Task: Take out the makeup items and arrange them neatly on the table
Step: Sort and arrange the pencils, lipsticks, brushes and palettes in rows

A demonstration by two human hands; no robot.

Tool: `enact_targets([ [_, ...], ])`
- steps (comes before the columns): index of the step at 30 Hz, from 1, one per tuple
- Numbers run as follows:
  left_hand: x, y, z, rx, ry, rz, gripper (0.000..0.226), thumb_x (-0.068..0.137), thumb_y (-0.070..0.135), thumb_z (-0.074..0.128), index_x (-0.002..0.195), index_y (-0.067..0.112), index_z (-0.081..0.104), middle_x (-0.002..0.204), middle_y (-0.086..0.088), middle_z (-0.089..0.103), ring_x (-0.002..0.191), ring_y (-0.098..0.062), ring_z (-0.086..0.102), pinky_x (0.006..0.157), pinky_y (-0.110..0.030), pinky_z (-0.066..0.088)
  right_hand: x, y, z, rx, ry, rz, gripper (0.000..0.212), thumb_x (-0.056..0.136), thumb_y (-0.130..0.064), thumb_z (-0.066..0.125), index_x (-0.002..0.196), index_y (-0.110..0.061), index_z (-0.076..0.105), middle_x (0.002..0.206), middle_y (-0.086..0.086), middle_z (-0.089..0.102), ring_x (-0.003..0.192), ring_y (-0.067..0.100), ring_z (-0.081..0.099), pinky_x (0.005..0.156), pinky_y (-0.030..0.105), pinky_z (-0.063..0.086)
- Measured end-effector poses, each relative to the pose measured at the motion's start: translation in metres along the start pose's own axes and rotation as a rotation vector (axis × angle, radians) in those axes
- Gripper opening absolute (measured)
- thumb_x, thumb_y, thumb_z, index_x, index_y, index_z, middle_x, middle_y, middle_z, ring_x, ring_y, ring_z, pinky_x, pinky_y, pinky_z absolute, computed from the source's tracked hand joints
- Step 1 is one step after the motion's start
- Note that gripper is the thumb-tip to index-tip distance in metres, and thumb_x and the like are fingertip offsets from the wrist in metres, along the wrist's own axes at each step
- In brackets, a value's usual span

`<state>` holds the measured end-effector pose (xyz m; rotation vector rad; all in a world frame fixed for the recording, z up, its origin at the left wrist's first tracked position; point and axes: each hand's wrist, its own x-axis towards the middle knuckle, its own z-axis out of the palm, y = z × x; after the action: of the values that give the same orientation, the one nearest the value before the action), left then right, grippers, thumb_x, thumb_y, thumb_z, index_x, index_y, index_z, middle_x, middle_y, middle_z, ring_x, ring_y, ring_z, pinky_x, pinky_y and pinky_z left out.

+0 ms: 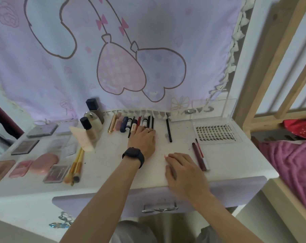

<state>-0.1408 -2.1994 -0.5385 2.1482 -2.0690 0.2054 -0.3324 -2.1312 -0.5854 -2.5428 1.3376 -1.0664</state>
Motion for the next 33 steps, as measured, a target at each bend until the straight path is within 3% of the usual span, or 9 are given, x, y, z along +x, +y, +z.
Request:
enact_targets([
  [6,-0.006,0.007,-0.003,-0.079,0.094,-0.057,0.031,0.101,0.038,0.045,0.112,0.019,0.067,0.109,-0.001,0.069,0.111,-0.025,0.053,0.092,-0.039,0.045,-0.001,0.002,0.004,0.017,0.031,0.012,0.038,0.093,-0.033,0.049,0.114,-0.015,0.075,0.114,-0.004,0.074,0.113,0.013,0.063,0.093,0.025,0.054],
  [11,-0.005,0.008,-0.013,-0.175,-0.031,-0.285,0.03,0.095,0.04,0.058,0.11,0.017,0.068,0.104,-0.003,0.069,0.093,-0.024,0.062,0.068,-0.03,0.046,-0.001,0.0,0.002,0.01,0.018,0.021,0.04,0.093,-0.034,0.047,0.115,-0.015,0.075,0.115,-0.005,0.074,0.114,0.012,0.063,0.095,0.025,0.053],
  [18,-0.017,0.017,-0.028,-0.166,-0.165,-0.34,0.012,0.087,0.023,0.06,0.093,0.015,0.067,0.085,-0.003,0.064,0.057,-0.013,0.046,0.048,-0.023,0.037,-0.002,0.001,0.001,0.017,0.0,0.028,0.029,0.09,-0.026,0.064,0.114,-0.014,0.076,0.116,-0.003,0.074,0.115,0.013,0.063,0.095,0.026,0.053],
  [21,-0.03,0.019,-0.035,-0.112,-0.205,-0.317,0.021,0.086,0.024,0.062,0.07,0.016,0.051,0.072,-0.002,0.053,0.055,-0.015,0.045,0.044,-0.023,0.031,-0.002,0.001,0.002,0.022,0.016,0.029,0.027,0.089,-0.024,0.067,0.112,-0.013,0.076,0.114,-0.002,0.074,0.113,0.013,0.064,0.093,0.026,0.053],
  [25,-0.051,0.014,-0.039,-0.061,-0.227,-0.309,0.029,0.087,0.023,0.061,0.067,0.015,0.042,0.069,-0.002,0.045,0.056,-0.016,0.042,0.046,-0.024,0.029,-0.002,0.001,0.001,0.022,0.03,0.022,0.027,0.089,-0.023,0.065,0.111,-0.012,0.076,0.113,-0.001,0.075,0.112,0.016,0.064,0.093,0.028,0.053],
  [29,-0.065,0.006,-0.044,-0.031,-0.262,-0.264,0.015,0.092,0.027,0.058,0.088,0.013,0.054,0.085,-0.004,0.053,0.067,-0.019,0.048,0.053,-0.027,0.037,-0.003,0.002,0.0,0.03,0.025,0.026,0.025,0.09,-0.021,0.068,0.112,-0.011,0.075,0.115,-0.001,0.074,0.113,0.017,0.064,0.094,0.029,0.053],
  [33,-0.073,0.007,-0.045,-0.062,-0.234,-0.217,0.019,0.097,0.024,0.052,0.107,0.011,0.059,0.107,-0.008,0.057,0.086,-0.026,0.054,0.067,-0.032,0.043,-0.004,0.003,0.001,0.02,0.034,0.022,0.025,0.089,-0.019,0.071,0.112,-0.011,0.076,0.115,0.0,0.075,0.113,0.017,0.064,0.095,0.031,0.052],
])
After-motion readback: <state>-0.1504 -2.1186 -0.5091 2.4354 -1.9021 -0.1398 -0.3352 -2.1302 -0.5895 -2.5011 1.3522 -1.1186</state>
